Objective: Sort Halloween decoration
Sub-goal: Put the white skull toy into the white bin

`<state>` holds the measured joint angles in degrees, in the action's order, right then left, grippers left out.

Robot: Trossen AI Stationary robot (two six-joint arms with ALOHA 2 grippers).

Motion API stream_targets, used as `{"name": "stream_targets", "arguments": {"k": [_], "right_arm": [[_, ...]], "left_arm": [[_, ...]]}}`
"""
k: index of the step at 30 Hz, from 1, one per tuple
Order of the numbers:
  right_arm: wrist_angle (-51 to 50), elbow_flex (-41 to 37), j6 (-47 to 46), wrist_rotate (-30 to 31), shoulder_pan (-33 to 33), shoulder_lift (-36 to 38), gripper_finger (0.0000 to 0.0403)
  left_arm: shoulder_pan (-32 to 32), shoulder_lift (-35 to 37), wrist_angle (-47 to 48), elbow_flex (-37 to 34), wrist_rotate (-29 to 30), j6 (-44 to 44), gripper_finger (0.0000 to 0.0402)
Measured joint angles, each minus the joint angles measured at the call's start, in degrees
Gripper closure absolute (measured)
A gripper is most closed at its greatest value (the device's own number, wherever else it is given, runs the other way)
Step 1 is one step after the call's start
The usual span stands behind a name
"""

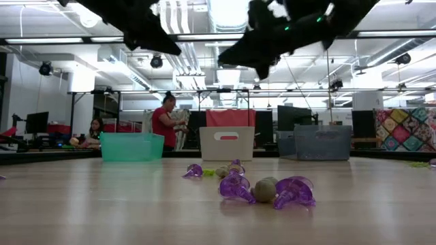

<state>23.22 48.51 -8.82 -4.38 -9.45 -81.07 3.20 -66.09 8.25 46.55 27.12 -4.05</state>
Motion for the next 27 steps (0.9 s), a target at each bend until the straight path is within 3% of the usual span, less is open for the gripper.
{"name": "stream_targets", "arguments": {"k": [4,12,16,23,27], "right_arm": [[9.55,1.47,2.16,-1.91,-4.33,-5.05,0.0381],[8.19,11.81,5.44,-2.06,-10.82,-14.32,0.0381],[-3.60,19.48,5.46,1.31,-14.02,-17.95,0.0381],[-36.04,34.67,5.90,20.46,-17.64,-26.04,0.0381],[-48.24,40.84,5.13,23.89,-18.87,-30.55,0.0381]], "left_arm": [[-0.26,5.86,-0.28,-3.00,0.78,1.67,0.0402],[-0.96,16.32,-2.06,-8.44,1.07,4.52,0.0402],[-2.26,19.96,-2.89,-10.46,1.08,6.96,0.0402],[-5.80,22.47,-3.40,-13.43,1.07,7.44,0.0402],[-7.18,22.06,-6.53,-15.37,1.04,7.40,0.0402]]}}
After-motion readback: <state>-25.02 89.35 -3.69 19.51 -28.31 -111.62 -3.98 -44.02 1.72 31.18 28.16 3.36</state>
